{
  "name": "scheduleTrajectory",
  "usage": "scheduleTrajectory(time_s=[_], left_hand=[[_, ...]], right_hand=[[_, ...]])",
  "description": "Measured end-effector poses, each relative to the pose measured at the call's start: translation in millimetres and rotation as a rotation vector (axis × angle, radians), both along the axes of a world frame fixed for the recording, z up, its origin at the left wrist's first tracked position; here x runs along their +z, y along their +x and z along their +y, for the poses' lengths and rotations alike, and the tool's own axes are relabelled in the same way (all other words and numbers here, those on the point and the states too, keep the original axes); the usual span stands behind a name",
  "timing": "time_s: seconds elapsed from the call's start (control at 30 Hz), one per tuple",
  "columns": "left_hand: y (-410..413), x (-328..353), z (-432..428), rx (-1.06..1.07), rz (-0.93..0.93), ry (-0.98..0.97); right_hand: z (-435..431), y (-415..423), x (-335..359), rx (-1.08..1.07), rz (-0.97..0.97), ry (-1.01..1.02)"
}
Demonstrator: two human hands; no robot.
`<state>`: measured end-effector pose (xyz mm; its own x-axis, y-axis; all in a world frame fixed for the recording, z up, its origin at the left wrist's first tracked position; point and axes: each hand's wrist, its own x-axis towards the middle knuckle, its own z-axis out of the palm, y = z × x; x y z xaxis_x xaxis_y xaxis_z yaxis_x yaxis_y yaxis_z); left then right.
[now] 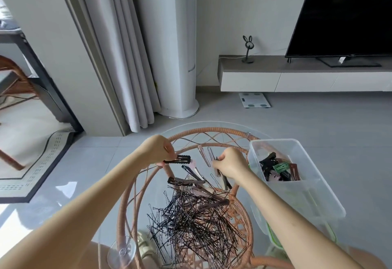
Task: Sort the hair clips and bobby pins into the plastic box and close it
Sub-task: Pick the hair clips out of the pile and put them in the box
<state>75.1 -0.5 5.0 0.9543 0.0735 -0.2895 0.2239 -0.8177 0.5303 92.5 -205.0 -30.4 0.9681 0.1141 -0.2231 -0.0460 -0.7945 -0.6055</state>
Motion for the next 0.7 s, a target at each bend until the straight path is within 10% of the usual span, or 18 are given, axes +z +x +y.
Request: scheduleTrajectory(time_s=[0.33, 0.7], left_hand=[[3, 44, -62, -0.048, -0.166, -0.207], [32, 12, -213, -0.381, -0.165, -0.009]], right_hand=[[-65, -3, 50, -0.096, -0.094, 0.482], [-168, 7, 41, -0.239, -0.417, 0.272]])
